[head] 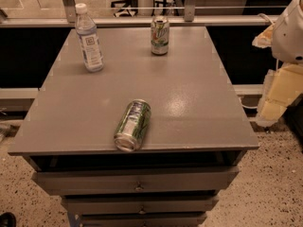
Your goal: Knock blue plastic bottle over
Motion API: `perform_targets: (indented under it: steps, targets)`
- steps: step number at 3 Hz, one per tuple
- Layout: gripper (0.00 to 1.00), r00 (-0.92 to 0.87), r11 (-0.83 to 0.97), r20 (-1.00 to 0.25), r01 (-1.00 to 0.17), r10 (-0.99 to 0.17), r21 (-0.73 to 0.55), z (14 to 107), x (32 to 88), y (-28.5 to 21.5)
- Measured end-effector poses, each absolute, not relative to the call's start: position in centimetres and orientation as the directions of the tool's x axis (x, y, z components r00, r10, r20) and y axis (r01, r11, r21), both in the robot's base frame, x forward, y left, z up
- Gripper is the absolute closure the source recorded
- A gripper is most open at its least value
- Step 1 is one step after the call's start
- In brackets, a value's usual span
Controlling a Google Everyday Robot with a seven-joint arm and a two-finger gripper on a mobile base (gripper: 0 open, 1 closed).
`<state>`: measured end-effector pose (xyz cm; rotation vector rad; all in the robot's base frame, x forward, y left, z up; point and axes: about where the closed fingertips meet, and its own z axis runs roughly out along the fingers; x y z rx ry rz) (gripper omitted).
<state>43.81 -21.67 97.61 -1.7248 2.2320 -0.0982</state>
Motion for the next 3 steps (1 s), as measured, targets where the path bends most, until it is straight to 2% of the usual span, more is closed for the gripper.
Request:
perform_targets:
  steps: [1,2,3]
  targets:
    - [0.00,-0.221,0.270,-0.207,-0.931,-0.953,-0.246,97.6,43.8,-21.7]
    - [0.00,-0.201,0.269,-0.273,-0.932,-0.941,-0.242,97.0,45.2,-20.4]
    - [0.00,-0.146,0.255,-0.407,-0.939,-0.902,-0.230,95.7,48.9,-16.6]
